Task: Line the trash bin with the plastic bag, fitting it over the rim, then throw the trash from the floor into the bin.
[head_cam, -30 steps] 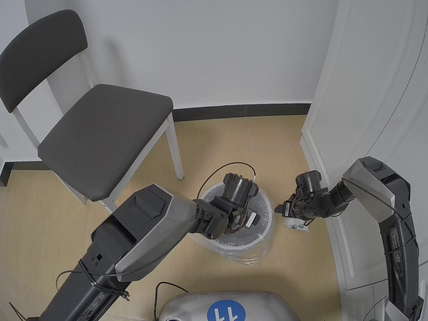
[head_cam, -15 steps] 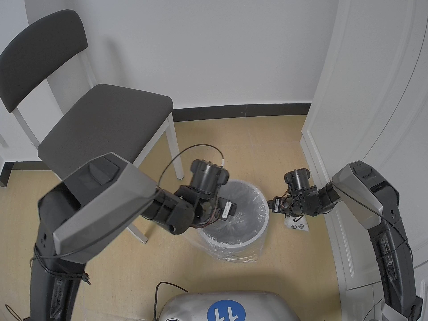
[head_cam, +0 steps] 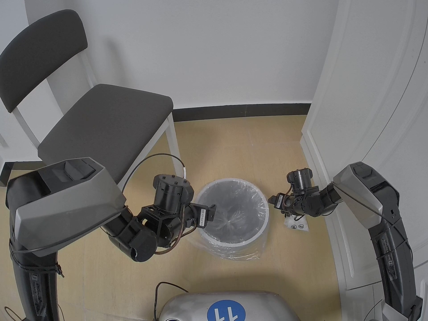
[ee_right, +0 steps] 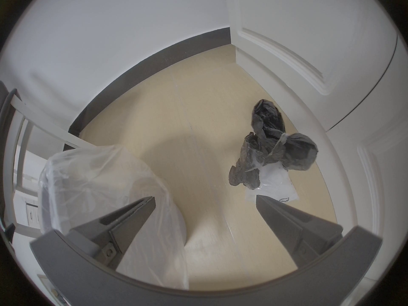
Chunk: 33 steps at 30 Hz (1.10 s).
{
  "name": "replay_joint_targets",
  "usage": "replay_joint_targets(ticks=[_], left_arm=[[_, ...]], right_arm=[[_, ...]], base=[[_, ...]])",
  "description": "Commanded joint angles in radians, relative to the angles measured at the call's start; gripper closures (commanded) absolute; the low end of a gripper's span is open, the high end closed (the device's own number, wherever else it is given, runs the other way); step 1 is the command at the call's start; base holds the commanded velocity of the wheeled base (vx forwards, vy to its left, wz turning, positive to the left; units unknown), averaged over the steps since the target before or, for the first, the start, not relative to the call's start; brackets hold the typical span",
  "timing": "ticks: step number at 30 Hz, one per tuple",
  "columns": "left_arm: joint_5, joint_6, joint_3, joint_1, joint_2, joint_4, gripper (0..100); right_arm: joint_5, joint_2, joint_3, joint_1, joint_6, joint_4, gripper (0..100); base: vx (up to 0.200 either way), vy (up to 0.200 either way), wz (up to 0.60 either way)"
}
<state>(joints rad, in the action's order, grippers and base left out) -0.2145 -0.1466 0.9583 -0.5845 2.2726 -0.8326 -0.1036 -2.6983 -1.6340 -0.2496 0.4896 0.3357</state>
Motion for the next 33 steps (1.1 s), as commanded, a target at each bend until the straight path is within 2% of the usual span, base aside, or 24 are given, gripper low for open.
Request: replay_joint_targets(ticks=[1,5,7,8,9,12,15,17,18,20,21,23,24,26,28,30,33], left_arm=[[0.000,-0.034,-0.112,0.003,-0.019,-0.119,0],[0.000,-0.042,-0.176,0.003,-0.021,-0.217,0],[0.000,-0.041,-0.214,0.003,-0.019,-0.301,0],[0.000,-0.041,-0.214,0.003,-0.019,-0.301,0],[-0.002,-0.041,-0.237,0.003,-0.018,-0.347,0],[0.000,-0.039,-0.245,0.003,-0.018,-0.375,0],[-0.002,-0.034,-0.230,-0.003,0.018,-0.393,0],[-0.031,-0.028,-0.230,-0.021,0.021,-0.421,0],[-0.072,0.001,-0.236,-0.040,-0.002,-0.425,0],[-0.094,0.053,-0.239,-0.051,-0.071,-0.431,0],[-0.086,0.056,-0.251,-0.051,-0.120,-0.413,0],[-0.077,0.056,-0.227,-0.025,-0.137,-0.384,0],[-0.079,0.056,-0.174,0.011,-0.123,-0.367,0],[-0.085,0.065,-0.154,0.009,-0.127,-0.372,0],[-0.079,0.079,-0.171,0.005,-0.185,-0.407,0],[-0.068,0.088,-0.190,0.005,-0.246,-0.404,0],[-0.066,0.094,-0.210,0.000,-0.295,-0.408,0]], right_arm=[[0.015,0.112,0.145,0.016,0.000,0.111,0],[0.022,0.150,0.221,0.015,-0.014,0.175,0],[-0.001,0.203,0.293,0.013,-0.128,0.190,0],[-0.001,0.203,0.293,0.013,-0.128,0.190,0],[-0.031,0.279,0.365,0.015,-0.204,0.206,0],[-0.034,0.344,0.430,0.013,-0.246,0.246,0],[-0.034,0.411,0.519,0.016,-0.302,0.358,0],[-0.047,0.414,0.519,0.016,-0.313,0.378,0],[-0.053,0.419,0.531,0.021,-0.330,0.401,0],[-0.059,0.466,0.511,0.019,-0.325,0.419,0],[-0.067,0.512,0.490,0.018,-0.293,0.408,0],[-0.070,0.572,0.438,0.023,-0.292,0.374,0],[-0.065,0.649,0.401,0.026,-0.319,0.312,0],[-0.073,0.730,0.373,0.027,-0.365,0.247,0],[-0.133,0.828,0.408,0.012,-0.333,0.252,0],[-0.208,0.911,0.513,-0.002,-0.295,0.246,0],[-0.212,1.035,0.660,0.041,-0.371,0.272,0]], base=[[0.000,0.000,0.00],[0.000,0.000,0.00],[0.000,0.000,0.00],[0.000,0.000,0.00],[0.000,0.000,0.00],[0.000,0.000,0.00],[0.000,0.000,0.00],[0.000,0.000,0.00],[0.000,0.000,0.00],[0.000,0.000,0.00],[0.000,0.000,0.00],[0.000,0.000,0.00],[0.000,0.000,0.00],[0.000,0.000,0.00],[0.000,0.000,0.00],[0.000,0.000,0.00],[0.000,0.000,0.00]])
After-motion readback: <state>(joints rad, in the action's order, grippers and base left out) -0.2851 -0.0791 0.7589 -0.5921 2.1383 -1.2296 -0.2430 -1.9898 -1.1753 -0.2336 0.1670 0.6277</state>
